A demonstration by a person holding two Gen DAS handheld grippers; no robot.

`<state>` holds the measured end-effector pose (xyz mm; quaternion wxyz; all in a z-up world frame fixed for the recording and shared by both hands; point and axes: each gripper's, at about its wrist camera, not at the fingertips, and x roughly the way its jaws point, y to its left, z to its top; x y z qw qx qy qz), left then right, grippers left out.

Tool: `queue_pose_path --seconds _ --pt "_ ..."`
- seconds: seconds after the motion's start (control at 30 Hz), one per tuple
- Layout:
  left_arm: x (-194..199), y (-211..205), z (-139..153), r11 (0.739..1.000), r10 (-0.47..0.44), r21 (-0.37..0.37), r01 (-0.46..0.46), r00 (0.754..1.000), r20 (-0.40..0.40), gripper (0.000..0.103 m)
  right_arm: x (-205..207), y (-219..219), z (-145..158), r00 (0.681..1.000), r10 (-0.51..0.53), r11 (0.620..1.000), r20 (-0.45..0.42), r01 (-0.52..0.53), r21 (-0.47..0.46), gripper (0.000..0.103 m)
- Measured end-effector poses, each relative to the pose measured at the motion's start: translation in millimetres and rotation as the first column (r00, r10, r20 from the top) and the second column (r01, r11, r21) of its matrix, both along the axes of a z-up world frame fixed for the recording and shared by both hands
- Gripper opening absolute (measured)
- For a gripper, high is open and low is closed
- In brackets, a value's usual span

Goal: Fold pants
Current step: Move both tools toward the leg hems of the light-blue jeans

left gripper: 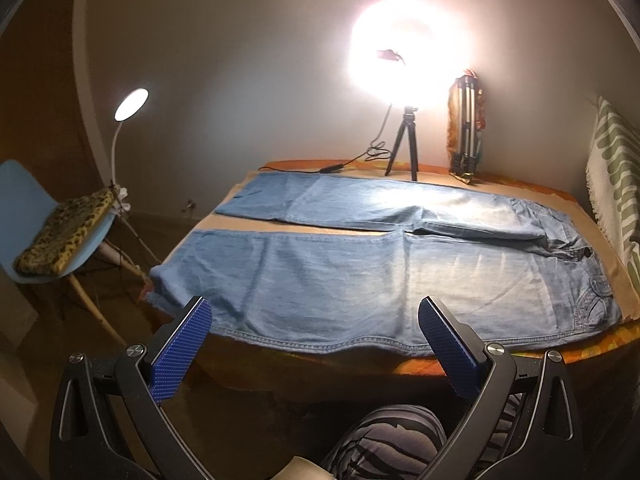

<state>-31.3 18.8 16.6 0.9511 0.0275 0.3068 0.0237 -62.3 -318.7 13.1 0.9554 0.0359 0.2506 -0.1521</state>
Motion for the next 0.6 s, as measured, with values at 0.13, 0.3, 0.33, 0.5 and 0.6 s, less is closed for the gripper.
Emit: queue_pose_path --seconds 0.13,0.3,0.33,0.5,0.6 --pt "-2.9 13.8 -2.8 1.000 0.022 -0.019 -0.022 1.000 -0.012 0.103 1.7 5.8 -4.1 0.998 0.061 0.998 -0.002 -0.061 -0.005 0.103" --pt "-4.9 38.9 -9.0 0.997 0.044 -0.064 -0.044 0.999 0.001 0.103 7.2 22.6 -16.9 0.986 0.166 0.985 -0.028 -0.167 -0.032 0.103" --pt "-3.5 44.5 -11.0 0.996 0.053 -0.069 -0.053 0.999 -0.006 0.103 9.5 27.2 -20.1 0.981 0.192 0.980 -0.040 -0.193 -0.043 0.103" --pt "11.0 76.4 -24.7 0.990 0.102 -0.091 -0.106 0.993 -0.053 0.099 24.6 55.8 -38.1 0.946 0.300 0.945 -0.123 -0.313 -0.098 0.103" --pt "19.7 92.5 -35.1 0.985 0.126 -0.108 -0.134 0.989 -0.079 0.098 39.7 74.9 -53.5 0.915 0.358 0.920 -0.184 -0.380 -0.101 0.101"
